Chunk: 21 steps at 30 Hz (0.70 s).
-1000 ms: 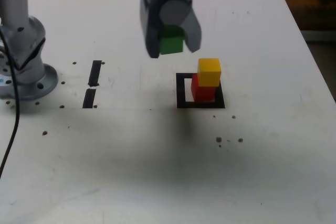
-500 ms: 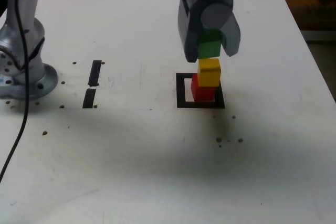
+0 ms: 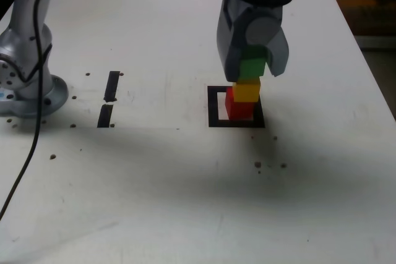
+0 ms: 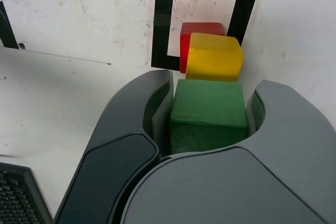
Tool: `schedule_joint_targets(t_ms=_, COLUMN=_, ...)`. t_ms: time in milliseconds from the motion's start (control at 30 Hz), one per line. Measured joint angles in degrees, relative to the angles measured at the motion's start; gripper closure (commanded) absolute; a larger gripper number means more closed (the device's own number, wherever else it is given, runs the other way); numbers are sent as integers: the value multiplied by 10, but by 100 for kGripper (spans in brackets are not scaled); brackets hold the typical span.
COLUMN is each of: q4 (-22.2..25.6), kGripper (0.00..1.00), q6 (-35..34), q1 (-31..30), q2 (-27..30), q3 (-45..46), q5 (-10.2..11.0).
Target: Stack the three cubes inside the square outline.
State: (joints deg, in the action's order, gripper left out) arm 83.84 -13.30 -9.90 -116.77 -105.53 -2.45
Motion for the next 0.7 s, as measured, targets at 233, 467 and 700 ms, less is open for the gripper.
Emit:
schedule_joint_targets(t_ms=233, q4=-1, kGripper=54, q6=5, q1=6, q2=-4, q3=-5, q5=-2)
schedule_joint_targets(t_ms=467, q4=-13, kGripper=50, q6=12, q1=8, q2=-5, q3=6, q5=-1)
schedule_joint_targets(t_ms=700, q4=-30, kGripper=40, q6=16, q1=8, q2=-6, q3=17, q5=1)
